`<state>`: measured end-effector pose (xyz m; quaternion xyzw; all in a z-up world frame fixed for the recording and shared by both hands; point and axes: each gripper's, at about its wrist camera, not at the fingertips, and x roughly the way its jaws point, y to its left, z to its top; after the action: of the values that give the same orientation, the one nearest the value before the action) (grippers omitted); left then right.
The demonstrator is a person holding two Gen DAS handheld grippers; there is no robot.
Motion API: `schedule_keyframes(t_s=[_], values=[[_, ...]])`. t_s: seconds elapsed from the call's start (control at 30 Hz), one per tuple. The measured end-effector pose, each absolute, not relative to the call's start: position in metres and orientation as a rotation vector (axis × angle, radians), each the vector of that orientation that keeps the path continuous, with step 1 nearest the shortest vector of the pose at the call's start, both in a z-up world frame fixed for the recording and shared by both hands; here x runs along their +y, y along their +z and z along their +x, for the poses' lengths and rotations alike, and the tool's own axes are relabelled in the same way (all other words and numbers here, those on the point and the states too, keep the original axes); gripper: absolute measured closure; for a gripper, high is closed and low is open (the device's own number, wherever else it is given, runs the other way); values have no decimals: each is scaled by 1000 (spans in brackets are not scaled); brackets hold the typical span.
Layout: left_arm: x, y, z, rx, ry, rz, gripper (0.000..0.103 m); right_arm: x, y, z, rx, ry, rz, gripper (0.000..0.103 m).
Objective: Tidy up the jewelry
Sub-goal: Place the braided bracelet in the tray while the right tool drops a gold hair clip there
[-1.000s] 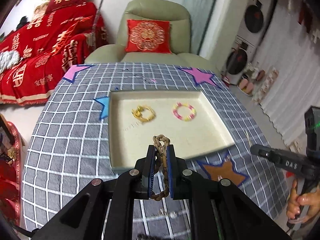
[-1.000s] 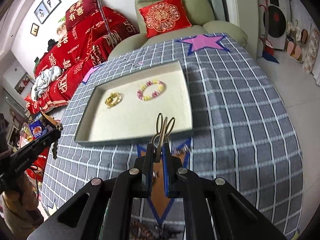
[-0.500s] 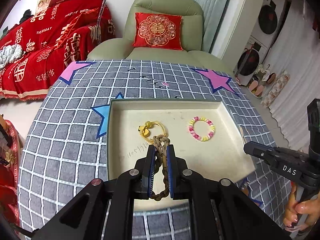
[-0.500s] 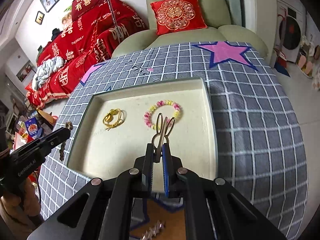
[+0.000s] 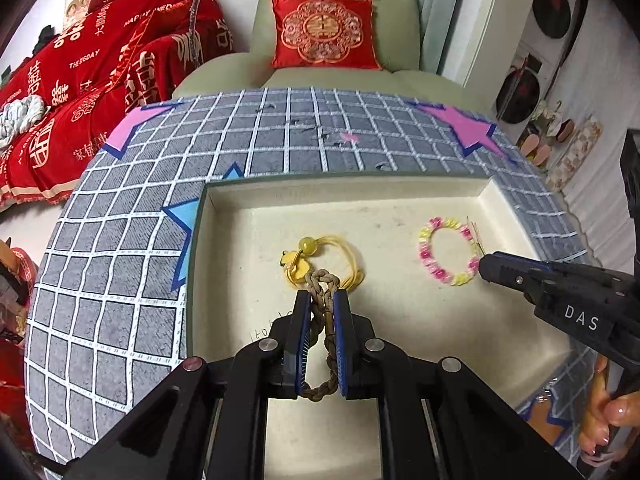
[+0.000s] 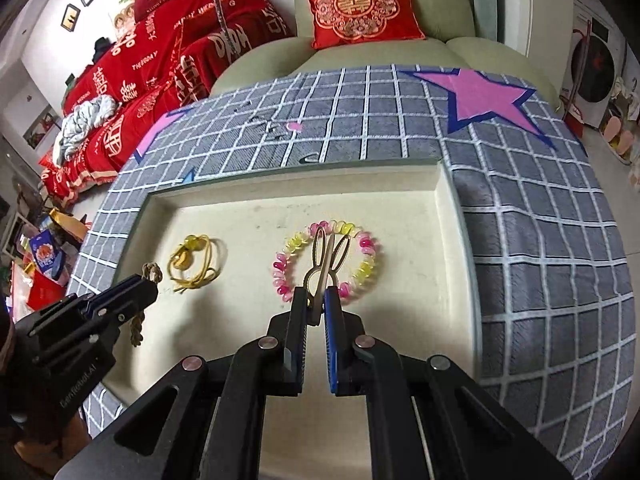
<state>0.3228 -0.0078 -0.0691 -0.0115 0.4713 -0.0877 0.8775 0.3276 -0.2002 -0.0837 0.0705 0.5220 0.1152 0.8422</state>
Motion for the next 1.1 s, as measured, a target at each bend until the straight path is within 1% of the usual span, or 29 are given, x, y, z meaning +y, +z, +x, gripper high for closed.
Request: schedule_keyframes(t_s=[0.3,0.47,0.5,0.57,0.63,0.67,0.7,0.73,0.77,0.8,0.87,1.1], values=[[-8,-88,326,1024,-131,25,83,-195,-102,333,1130,230,133,92],[-9,-87,323,1015,-111,43,83,-198,-104,333,1141,223,154,92],[-10,-86,323,1015,-113,44,83,-200,-104,332,1141,222,163,90],[-11,-84,323,1014,-117,49,83,-202,-102,331,1139,219,175,80],[-14,-83,323,1011,-120,58,83,-205,-99,329,1130,216,186,58],[-15,-82,322,1009,-124,60,83,-206,-96,327,1121,216,189,56],[-16,-82,322,1009,-127,61,72,-206,-94,326,1114,215,188,55],[-18,-81,322,1011,-131,61,56,-206,-92,325,1111,214,187,55],[-18,-80,321,1008,-127,60,13,-207,-91,324,1108,213,190,55],[-17,-77,319,982,-113,56,0,-207,-89,323,1103,212,195,55],[-19,-70,314,933,-105,73,0,-210,-84,322,1093,208,202,55],[-24,-63,311,933,-112,85,0,-216,-69,317,1066,206,213,55]])
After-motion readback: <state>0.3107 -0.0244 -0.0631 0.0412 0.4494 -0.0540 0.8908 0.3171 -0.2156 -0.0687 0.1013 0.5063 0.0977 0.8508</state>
